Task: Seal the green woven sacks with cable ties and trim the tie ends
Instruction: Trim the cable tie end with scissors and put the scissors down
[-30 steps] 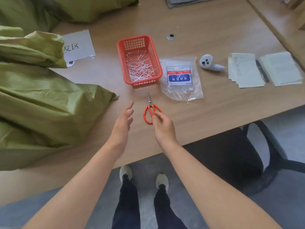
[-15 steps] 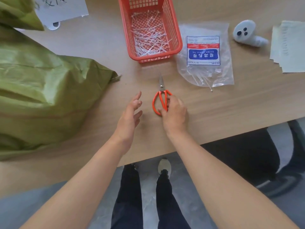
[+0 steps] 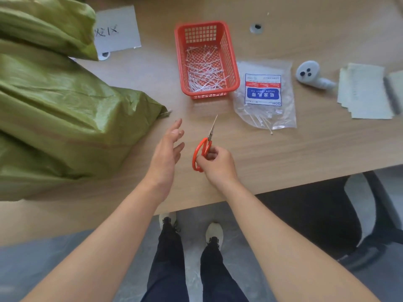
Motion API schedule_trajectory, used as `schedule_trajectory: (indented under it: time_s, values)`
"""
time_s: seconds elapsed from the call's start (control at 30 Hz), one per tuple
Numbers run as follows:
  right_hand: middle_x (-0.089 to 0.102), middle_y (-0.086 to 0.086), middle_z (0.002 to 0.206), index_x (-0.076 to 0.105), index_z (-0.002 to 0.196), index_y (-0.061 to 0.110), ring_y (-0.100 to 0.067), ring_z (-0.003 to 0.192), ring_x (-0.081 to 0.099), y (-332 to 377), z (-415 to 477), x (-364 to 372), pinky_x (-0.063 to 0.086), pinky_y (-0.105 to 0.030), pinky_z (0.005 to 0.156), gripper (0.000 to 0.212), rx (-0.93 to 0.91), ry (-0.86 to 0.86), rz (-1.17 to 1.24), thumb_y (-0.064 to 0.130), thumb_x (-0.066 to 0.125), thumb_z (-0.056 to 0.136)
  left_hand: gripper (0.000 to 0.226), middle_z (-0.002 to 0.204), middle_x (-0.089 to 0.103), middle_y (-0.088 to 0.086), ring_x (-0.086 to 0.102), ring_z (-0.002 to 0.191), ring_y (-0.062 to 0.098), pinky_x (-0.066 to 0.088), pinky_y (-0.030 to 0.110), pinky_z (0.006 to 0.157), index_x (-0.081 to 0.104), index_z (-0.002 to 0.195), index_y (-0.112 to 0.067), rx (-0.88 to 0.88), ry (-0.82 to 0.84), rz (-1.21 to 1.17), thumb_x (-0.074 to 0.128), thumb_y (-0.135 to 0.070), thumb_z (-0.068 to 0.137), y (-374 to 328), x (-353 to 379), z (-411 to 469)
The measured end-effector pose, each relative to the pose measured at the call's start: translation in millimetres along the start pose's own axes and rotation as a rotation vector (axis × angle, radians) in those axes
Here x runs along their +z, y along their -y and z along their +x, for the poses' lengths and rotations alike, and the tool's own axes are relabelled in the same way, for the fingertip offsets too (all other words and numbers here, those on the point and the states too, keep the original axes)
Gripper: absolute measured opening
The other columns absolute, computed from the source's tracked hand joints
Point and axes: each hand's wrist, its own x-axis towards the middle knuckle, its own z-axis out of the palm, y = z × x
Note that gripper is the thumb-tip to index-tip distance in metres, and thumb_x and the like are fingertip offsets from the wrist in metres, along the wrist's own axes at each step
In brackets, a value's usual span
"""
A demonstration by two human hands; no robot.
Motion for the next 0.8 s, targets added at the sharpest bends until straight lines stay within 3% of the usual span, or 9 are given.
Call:
schedule_trajectory:
  time_s: [0.07,0.17,0.27,0.33,0.47,0.57,0.7,0.8]
  values:
    - [0.073,0.005,0.078,0.071,0.084,0.019,-0.017,0.075,0.072,13,-14,0,0.064,-0.047,0.082,0.016,-0.065,0.023,0.096,0.028,0.070,0.070,0.084,0.151,0.052,-0.003,0.051,0.137,0.021,0.029,0.042,0.123,0.047,0.152,-0.039,0.057,0.001,-0.006,0.050,-0.062,0.071,-14,-2,-16]
    - [0.070,-0.004,0.074,0.067,0.083,0.015,-0.021,0.067,0.069,38,-35,2,0.065,-0.049,0.073,0.009,-0.112,0.054,0.241,0.017,0.074,0.087,0.094,0.150,0.053,-0.006,0.051,0.138,0.019,0.031,0.038,0.120,0.047,0.152,-0.038,0.135,-0.029,-0.035,0.048,-0.068,0.063,-36,-11,-38]
    - [0.065,-0.008,0.067,0.063,0.082,0.007,-0.022,0.057,0.063,65,-59,4,0.059,-0.035,0.054,0.022,-0.137,0.099,0.368,0.021,0.074,0.096,0.088,0.146,0.056,-0.008,0.051,0.137,0.015,0.032,0.036,0.120,0.048,0.151,-0.037,0.219,-0.061,-0.061,0.050,-0.066,0.068,-57,-21,-61]
    - [0.068,-0.013,0.069,0.065,0.084,0.005,-0.023,0.055,0.064,82,-75,6,0.055,-0.031,0.050,0.028,-0.165,0.131,0.365,0.027,0.075,0.096,0.076,0.147,0.055,-0.004,0.050,0.139,0.015,0.033,0.034,0.121,0.048,0.152,-0.031,0.285,-0.084,-0.095,0.050,-0.057,0.080,-70,-26,-75]
    - [0.072,-0.017,0.075,0.065,0.088,0.003,-0.026,0.057,0.067,113,-99,10,0.055,-0.032,0.052,0.023,-0.249,0.189,0.367,0.022,0.071,0.099,0.070,0.155,0.049,0.004,0.045,0.144,0.016,0.036,0.027,0.117,0.048,0.151,-0.025,0.398,-0.123,-0.125,0.042,-0.049,0.085,-101,-34,-101]
    - [0.075,-0.015,0.078,0.069,0.089,0.004,-0.026,0.063,0.072,139,-117,8,0.061,-0.037,0.059,0.016,-0.333,0.226,0.346,0.015,0.067,0.100,0.072,0.157,0.047,-0.001,0.043,0.145,0.014,0.035,0.025,0.115,0.047,0.153,-0.029,0.463,-0.136,-0.142,0.042,-0.051,0.084,-120,-45,-121]
    - [0.074,-0.016,0.079,0.068,0.090,0.002,-0.027,0.066,0.073,169,-140,10,0.064,-0.035,0.062,0.012,-0.413,0.259,0.359,0.009,0.067,0.100,0.074,0.158,0.045,-0.006,0.043,0.145,0.018,0.031,0.031,0.119,0.047,0.152,-0.037,0.513,-0.170,-0.169,0.046,-0.056,0.080,-141,-61,-146]
    - [0.074,-0.016,0.080,0.068,0.089,0.004,-0.028,0.068,0.071,187,-154,21,0.064,-0.037,0.066,0.011,-0.457,0.254,0.370,0.007,0.066,0.100,0.068,0.158,0.046,-0.005,0.042,0.147,0.018,0.034,0.023,0.112,0.046,0.151,-0.034,0.585,-0.206,-0.178,0.040,-0.050,0.085,-153,-76,-163]
